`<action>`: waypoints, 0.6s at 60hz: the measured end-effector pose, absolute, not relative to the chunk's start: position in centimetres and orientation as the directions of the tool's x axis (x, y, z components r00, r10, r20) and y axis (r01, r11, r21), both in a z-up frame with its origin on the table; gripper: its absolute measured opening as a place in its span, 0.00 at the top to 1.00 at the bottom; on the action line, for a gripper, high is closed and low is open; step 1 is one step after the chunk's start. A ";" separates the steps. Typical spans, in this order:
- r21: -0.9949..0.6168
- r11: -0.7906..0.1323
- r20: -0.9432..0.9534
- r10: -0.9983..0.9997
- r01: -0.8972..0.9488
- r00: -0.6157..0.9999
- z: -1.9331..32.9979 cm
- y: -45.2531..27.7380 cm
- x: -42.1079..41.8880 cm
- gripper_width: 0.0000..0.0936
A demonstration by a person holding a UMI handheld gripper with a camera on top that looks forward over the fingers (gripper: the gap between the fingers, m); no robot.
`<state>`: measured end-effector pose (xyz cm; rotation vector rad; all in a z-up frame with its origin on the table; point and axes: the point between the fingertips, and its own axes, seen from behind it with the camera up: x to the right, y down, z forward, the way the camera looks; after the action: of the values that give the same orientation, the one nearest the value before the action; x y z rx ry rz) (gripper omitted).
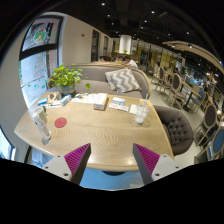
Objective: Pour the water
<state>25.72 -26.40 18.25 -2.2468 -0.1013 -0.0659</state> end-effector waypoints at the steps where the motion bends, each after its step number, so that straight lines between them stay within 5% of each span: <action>1: -0.775 -0.624 0.081 0.048 0.094 0.996 17.5 -26.3 25.6 0.09; 17: -0.766 -0.640 0.068 0.011 0.059 0.998 15.4 -27.7 19.7 0.09; 36: -0.770 -0.637 -0.023 0.092 0.040 0.996 10.5 -29.7 -0.3 0.08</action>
<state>-0.29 -29.74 10.49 -2.2619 -0.0914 0.0754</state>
